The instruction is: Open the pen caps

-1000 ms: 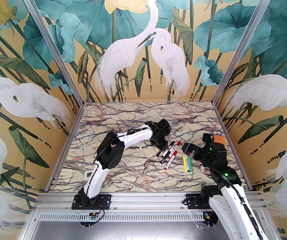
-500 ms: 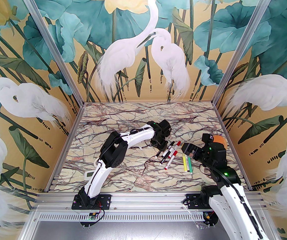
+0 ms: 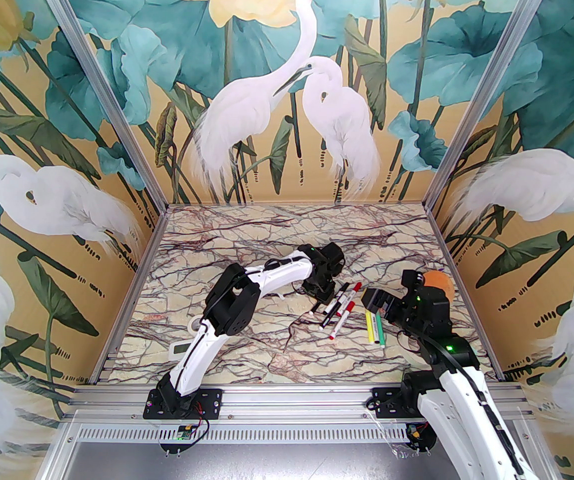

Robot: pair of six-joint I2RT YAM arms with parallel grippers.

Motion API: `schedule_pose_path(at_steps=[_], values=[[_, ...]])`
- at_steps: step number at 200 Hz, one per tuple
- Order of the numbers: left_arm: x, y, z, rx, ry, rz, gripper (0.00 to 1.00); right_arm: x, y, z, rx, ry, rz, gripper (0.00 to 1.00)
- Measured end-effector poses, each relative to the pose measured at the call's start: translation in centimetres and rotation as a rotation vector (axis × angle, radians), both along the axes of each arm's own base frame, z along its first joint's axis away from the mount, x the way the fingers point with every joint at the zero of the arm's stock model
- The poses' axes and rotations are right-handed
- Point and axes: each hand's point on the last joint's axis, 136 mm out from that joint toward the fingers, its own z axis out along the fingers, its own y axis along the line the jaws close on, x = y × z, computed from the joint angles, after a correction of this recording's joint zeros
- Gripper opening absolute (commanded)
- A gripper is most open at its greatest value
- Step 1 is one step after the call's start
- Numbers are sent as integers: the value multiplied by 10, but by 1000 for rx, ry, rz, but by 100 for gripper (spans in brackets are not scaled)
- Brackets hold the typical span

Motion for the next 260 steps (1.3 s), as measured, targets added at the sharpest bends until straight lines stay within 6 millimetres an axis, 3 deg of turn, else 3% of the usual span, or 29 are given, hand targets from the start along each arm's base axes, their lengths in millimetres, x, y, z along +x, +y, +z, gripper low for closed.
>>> schedule_pose_path(at_steps=[124, 147, 169, 189, 217, 260], values=[[-2, 5, 1, 71, -75, 2, 18, -1, 6, 12, 24, -48, 25, 100], [-12, 18, 5, 65, -73, 9, 18, 0, 10, 18, 52, -47, 34, 90], [-23, 28, 24, 13, -86, 27, 18, 3, 14, 23, 83, -33, 48, 73], [-31, 34, 49, -61, -116, 43, 18, 7, 19, 21, 108, 3, 60, 65], [-46, 41, 83, -195, -156, 54, 18, 13, 32, 22, 155, 54, 84, 59], [-73, 50, 99, -391, -125, 50, 18, 21, 74, 34, 201, 96, 191, 53]])
